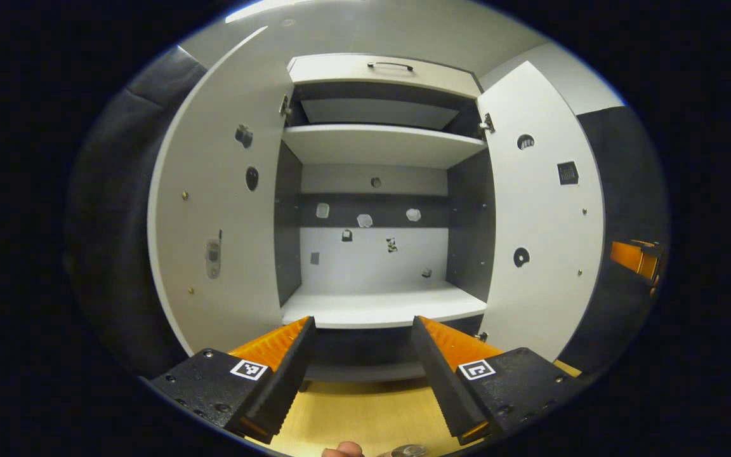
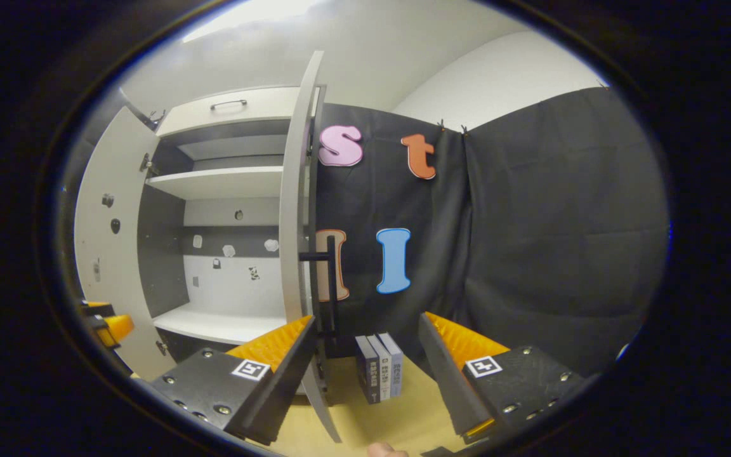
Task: Grasp the bottle in the cabinet with the left hand and place it on the coaster, then close the right door with the right hand and the left door with the left hand.
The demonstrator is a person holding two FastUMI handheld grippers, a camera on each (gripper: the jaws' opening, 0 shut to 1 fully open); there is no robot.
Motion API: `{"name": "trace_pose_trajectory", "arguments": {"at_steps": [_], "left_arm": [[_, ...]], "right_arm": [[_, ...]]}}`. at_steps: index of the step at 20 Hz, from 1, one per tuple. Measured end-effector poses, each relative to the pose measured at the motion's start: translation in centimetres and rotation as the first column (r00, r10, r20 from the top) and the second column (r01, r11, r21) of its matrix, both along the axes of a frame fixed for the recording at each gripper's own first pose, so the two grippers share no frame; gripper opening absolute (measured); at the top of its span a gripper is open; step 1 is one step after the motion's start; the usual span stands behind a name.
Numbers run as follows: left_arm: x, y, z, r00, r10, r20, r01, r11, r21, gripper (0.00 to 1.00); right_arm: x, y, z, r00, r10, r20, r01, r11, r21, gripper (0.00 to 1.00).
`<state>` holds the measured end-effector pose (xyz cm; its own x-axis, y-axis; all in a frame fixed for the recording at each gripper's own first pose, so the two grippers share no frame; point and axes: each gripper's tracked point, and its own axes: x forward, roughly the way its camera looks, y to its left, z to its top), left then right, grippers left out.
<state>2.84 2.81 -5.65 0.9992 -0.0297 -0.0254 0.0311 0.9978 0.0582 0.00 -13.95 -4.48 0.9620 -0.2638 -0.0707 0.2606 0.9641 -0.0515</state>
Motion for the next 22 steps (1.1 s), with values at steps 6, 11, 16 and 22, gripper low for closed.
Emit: {"name": "trace_pose_trajectory", "arguments": {"at_steps": [6,11,16,22], "left_arm": [[-2.1,2.9,3.4,0.994,0.096,0.058,-0.094,0.995,-0.030,0.95],[-3.9,6.2,4.1,0.980,0.185,0.075,-0.181,0.982,-0.062,0.95],[-5.0,9.1,4.6,0.964,0.254,0.082,-0.246,0.965,-0.093,0.95],[-6.3,12.3,6.0,0.944,0.310,0.115,-0.300,0.949,-0.101,0.95]], "right_arm": [[1.3,0.0,0.0,1.000,0.012,0.007,-0.012,1.000,-0.007,0.96],[1.6,0.3,-0.1,1.000,0.023,0.001,-0.023,1.000,-0.001,0.96],[1.9,0.8,0.0,0.999,0.054,-0.003,-0.054,0.997,-0.052,0.96],[2.2,2.1,-0.2,0.997,0.081,-0.009,-0.081,0.996,-0.038,0.96]]}}
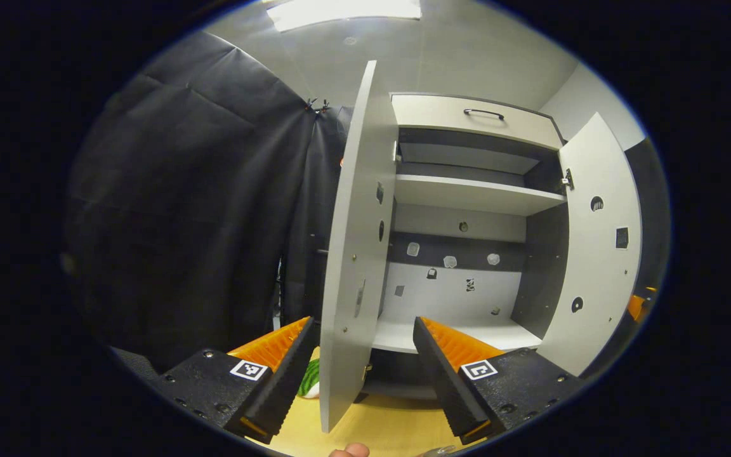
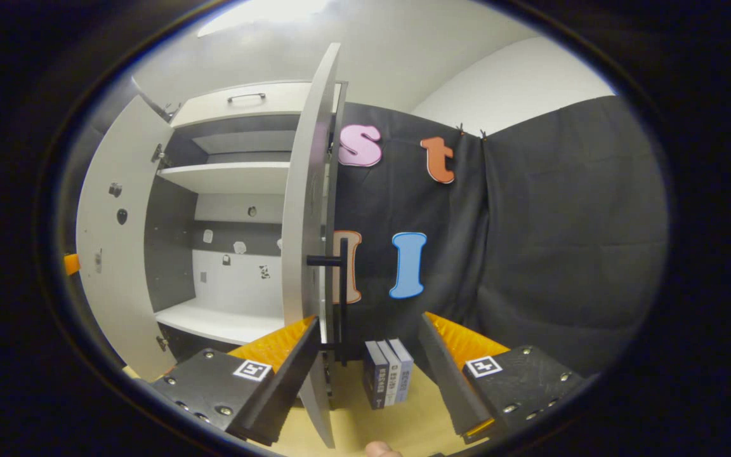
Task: Grasp the bottle in the cabinet with the left hand and place it on the coaster, then close the right door with the right hand and the left door with the left hand.
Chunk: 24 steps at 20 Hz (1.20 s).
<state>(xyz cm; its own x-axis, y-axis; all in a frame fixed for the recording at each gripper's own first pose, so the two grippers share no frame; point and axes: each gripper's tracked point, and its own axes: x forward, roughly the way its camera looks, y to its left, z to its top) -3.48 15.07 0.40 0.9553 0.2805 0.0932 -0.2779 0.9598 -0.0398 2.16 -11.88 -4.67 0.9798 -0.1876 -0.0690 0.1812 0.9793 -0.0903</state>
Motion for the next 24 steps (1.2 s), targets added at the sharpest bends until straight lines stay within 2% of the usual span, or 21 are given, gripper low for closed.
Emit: {"name": "trace_pose_trajectory", "arguments": {"at_steps": [5,6,8,13,16,17,19,21,23,24], "left_arm": [[-0.8,2.4,0.7,0.998,0.055,0.015,-0.055,0.998,0.002,0.95],[-1.0,2.9,0.7,0.998,0.064,0.015,-0.064,0.998,-0.003,0.93],[-1.0,3.9,0.5,0.996,0.083,0.015,-0.082,0.996,-0.016,0.96],[-1.6,6.4,-0.3,0.991,0.131,-0.005,-0.131,0.991,-0.033,0.95],[-2.1,7.7,-0.7,0.988,0.152,-0.013,-0.153,0.987,-0.042,0.93],[-2.2,8.1,-0.8,0.987,0.158,-0.014,-0.158,0.986,-0.047,0.96],[-2.2,8.9,-0.9,0.986,0.165,-0.020,-0.166,0.985,-0.057,0.96],[-2.0,9.4,-1.5,0.985,0.171,-0.028,-0.173,0.983,-0.066,0.93],[-1.8,9.9,-2.1,0.984,0.176,-0.036,-0.179,0.981,-0.078,0.97],[-1.8,10.2,-2.3,0.983,0.178,-0.043,-0.181,0.980,-0.083,0.93]], "right_arm": [[0.4,3.3,-0.4,0.998,0.056,-0.007,-0.056,0.998,0.010,0.95],[0.5,4.1,-0.5,0.997,0.072,-0.010,-0.072,0.997,0.015,0.93],[0.9,5.7,-0.7,0.994,0.104,-0.014,-0.104,0.994,0.020,0.93],[2.1,9.4,-1.1,0.985,0.170,-0.015,-0.169,0.985,0.030,0.95],[2.7,12.1,-1.4,0.975,0.222,-0.013,-0.222,0.974,0.047,0.95],[2.9,13.0,-1.3,0.970,0.242,-0.008,-0.241,0.969,0.049,0.95],[3.3,15.1,-1.1,0.958,0.288,0.001,-0.287,0.955,0.075,0.94],[3.2,16.5,-0.9,0.950,0.311,0.011,-0.310,0.946,0.096,0.96],[3.2,17.5,-0.8,0.945,0.326,0.016,-0.326,0.940,0.102,0.95],[3.2,17.7,-1.0,0.944,0.330,0.013,-0.330,0.938,0.103,0.95]]}}
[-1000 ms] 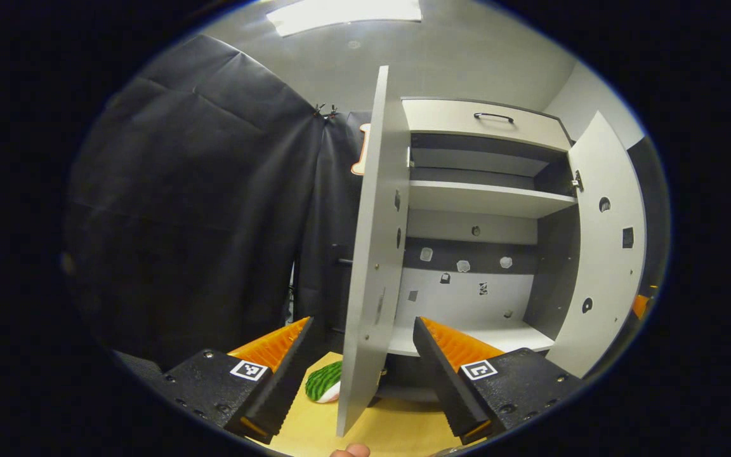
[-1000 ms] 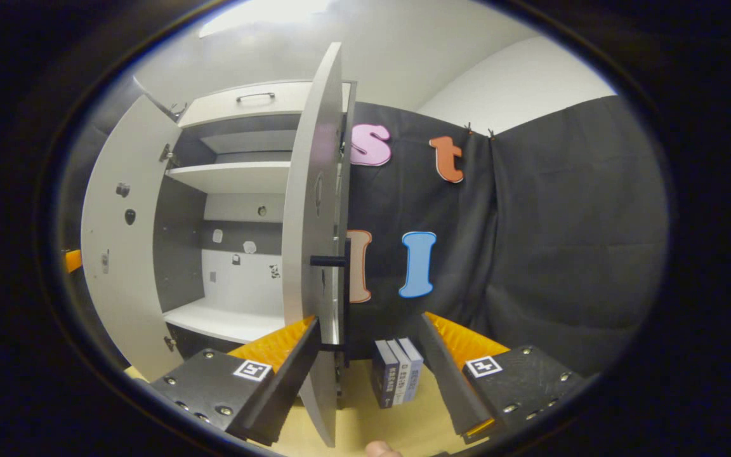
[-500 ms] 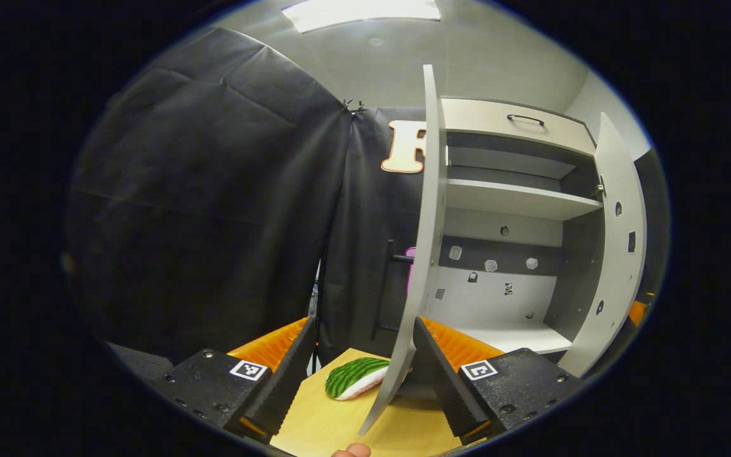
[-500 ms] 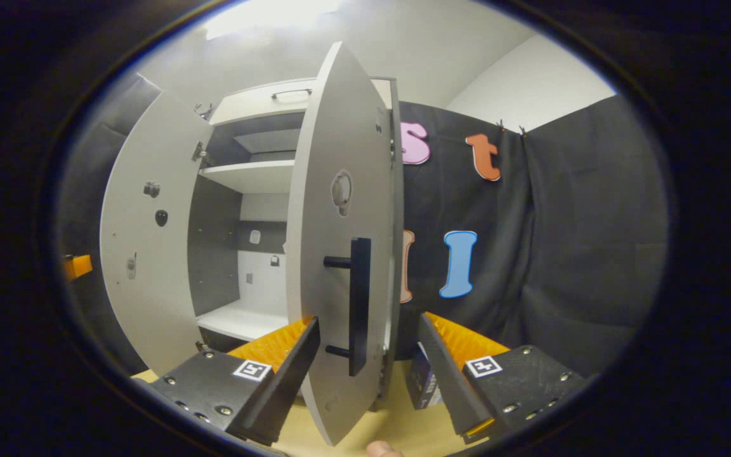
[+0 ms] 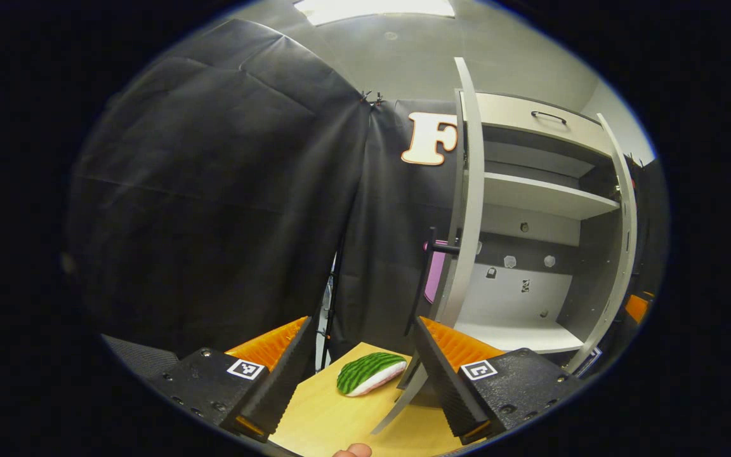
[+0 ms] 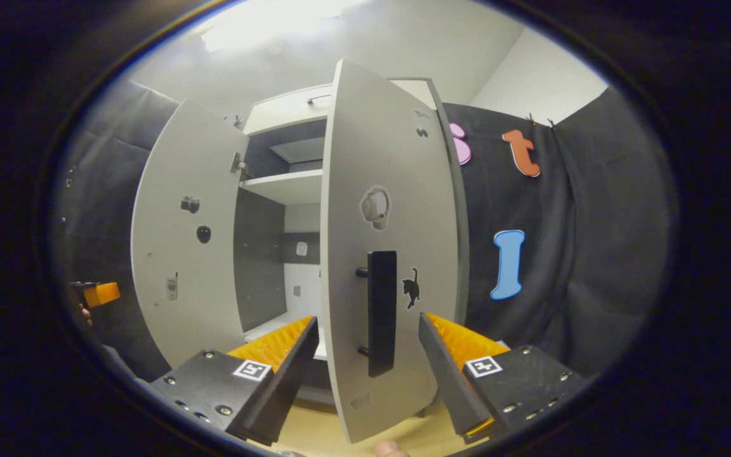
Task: Grasp the bottle in the cabinet with the left hand and place it on the coaster, then close the right door with the right hand and the left door with the left hand.
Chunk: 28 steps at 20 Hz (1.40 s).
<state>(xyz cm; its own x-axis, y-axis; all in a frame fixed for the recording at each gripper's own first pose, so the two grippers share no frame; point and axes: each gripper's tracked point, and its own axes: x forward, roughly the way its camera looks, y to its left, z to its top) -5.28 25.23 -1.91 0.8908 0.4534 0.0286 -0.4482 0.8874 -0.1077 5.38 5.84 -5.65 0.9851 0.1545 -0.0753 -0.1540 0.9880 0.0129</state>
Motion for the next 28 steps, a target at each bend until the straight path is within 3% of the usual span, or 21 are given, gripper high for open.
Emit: {"name": "trace_pose_trajectory", "arguments": {"at_steps": [8,14,16,21,22,23,24,28], "left_arm": [[0.2,0.2,-1.3,0.999,-0.001,-0.034,0.000,1.000,-0.025,1.00],[0.6,0.0,-1.7,0.999,-0.017,-0.043,0.016,1.000,-0.026,0.93],[0.8,0.0,-1.8,0.999,-0.024,-0.046,0.022,0.999,-0.027,0.97],[1.4,-0.1,-1.7,0.998,-0.046,-0.045,0.045,0.999,-0.013,0.97],[1.5,-0.2,-1.7,0.998,-0.051,-0.046,0.051,0.999,-0.012,0.93],[1.8,-0.2,-1.9,0.997,-0.057,-0.047,0.056,0.998,-0.010,0.97],[1.9,-0.2,-1.9,0.997,-0.062,-0.049,0.061,0.998,-0.008,0.93],[2.4,-0.3,-2.1,0.995,-0.079,-0.058,0.079,0.997,0.001,0.97]], "right_arm": [[-0.1,0.6,-0.7,1.000,-0.001,-0.017,0.001,1.000,-0.008,0.96],[-0.4,0.3,-0.6,1.000,-0.014,-0.017,0.013,1.000,-0.016,0.96],[-0.4,0.0,-0.5,1.000,-0.022,-0.014,0.022,1.000,-0.016,0.96],[-0.8,-0.7,-0.6,0.999,-0.046,-0.014,0.046,0.999,-0.021,0.96],[-0.9,-0.9,-0.6,0.999,-0.052,-0.014,0.052,0.998,-0.022,0.93],[-1.0,-1.0,-0.7,0.998,-0.058,-0.014,0.058,0.998,-0.023,0.96],[-1.1,-1.2,-0.7,0.998,-0.065,-0.015,0.064,0.998,-0.023,0.96],[-1.3,-1.6,-1.2,0.996,-0.086,-0.025,0.086,0.996,-0.017,0.96]]}}
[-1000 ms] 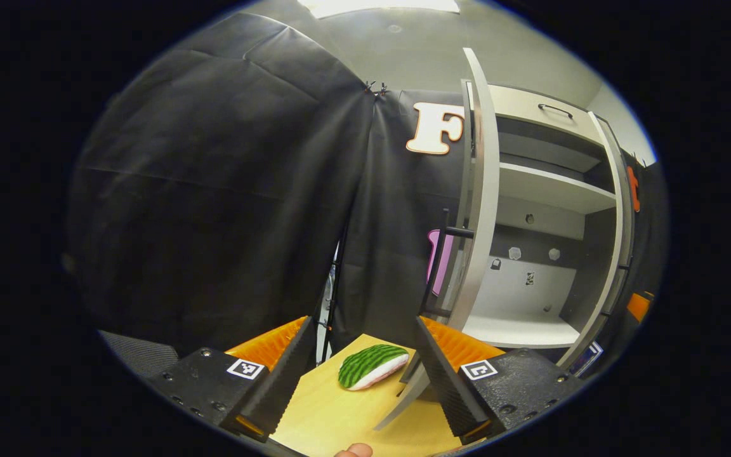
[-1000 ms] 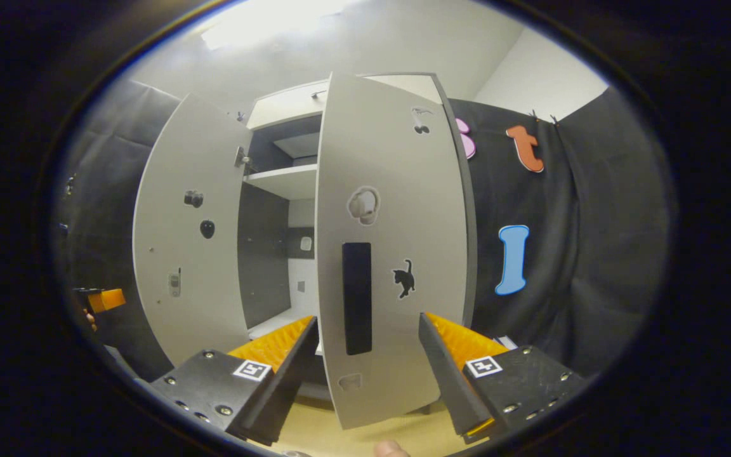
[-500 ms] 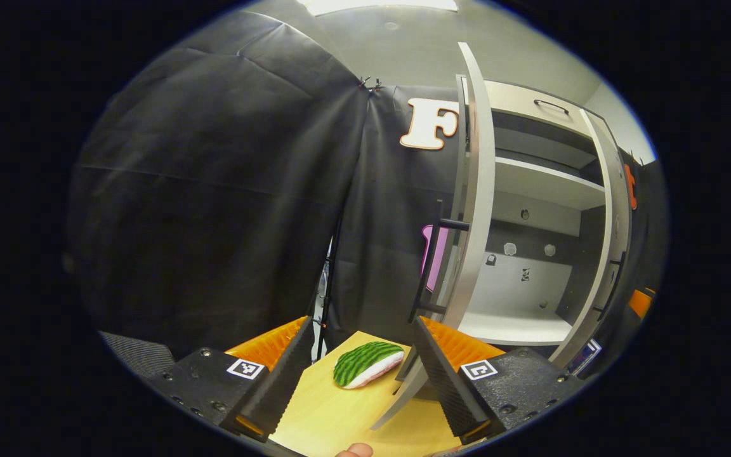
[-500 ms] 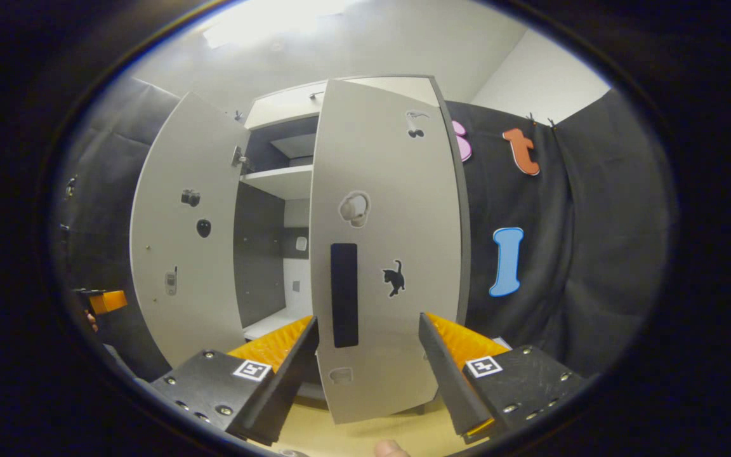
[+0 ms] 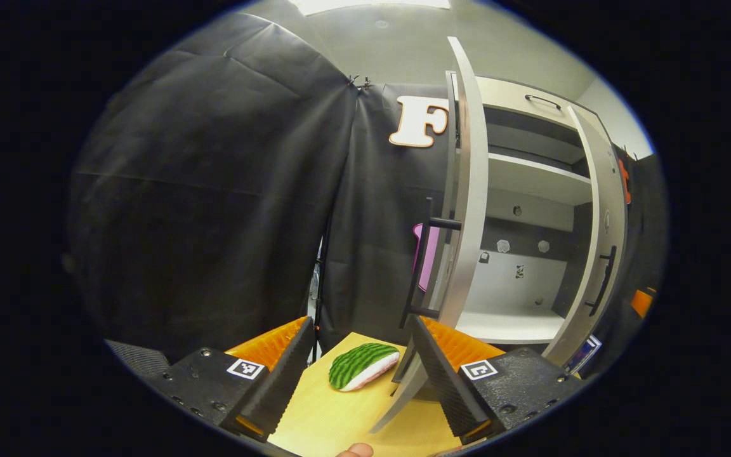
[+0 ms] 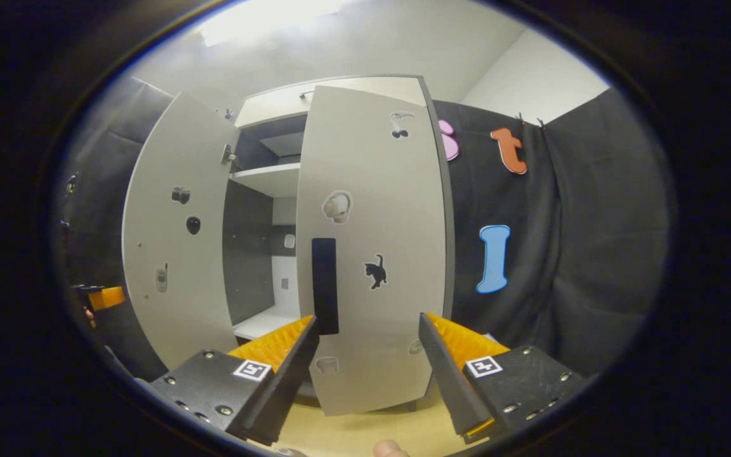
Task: Grasp the bottle in the cabinet with the left hand and place it on the coaster, then close the right door with the right hand and the left door with the left hand.
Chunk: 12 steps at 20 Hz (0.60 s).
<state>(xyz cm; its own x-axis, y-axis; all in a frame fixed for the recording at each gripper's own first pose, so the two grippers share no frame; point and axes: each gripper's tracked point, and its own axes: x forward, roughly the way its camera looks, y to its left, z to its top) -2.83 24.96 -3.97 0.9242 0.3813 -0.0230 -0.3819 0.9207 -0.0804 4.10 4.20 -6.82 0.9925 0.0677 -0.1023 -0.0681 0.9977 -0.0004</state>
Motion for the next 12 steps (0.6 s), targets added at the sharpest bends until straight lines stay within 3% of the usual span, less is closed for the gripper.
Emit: {"name": "trace_pose_trajectory", "arguments": {"at_steps": [2,3,12], "left_arm": [[0.3,0.2,0.0,1.000,-0.001,-0.002,0.001,1.000,0.007,0.93],[0.4,0.3,0.0,1.000,-0.003,-0.001,0.003,1.000,0.008,0.97],[1.8,0.6,-0.5,1.000,-0.017,-0.013,0.017,1.000,-0.007,0.97]], "right_arm": [[0.0,-0.1,0.0,1.000,-0.007,-0.002,0.007,1.000,0.002,0.99],[-0.1,-0.1,0.0,1.000,-0.010,-0.002,0.010,1.000,0.000,0.96],[-0.6,-0.1,-0.6,1.000,-0.021,-0.014,0.021,1.000,-0.017,0.96]]}}
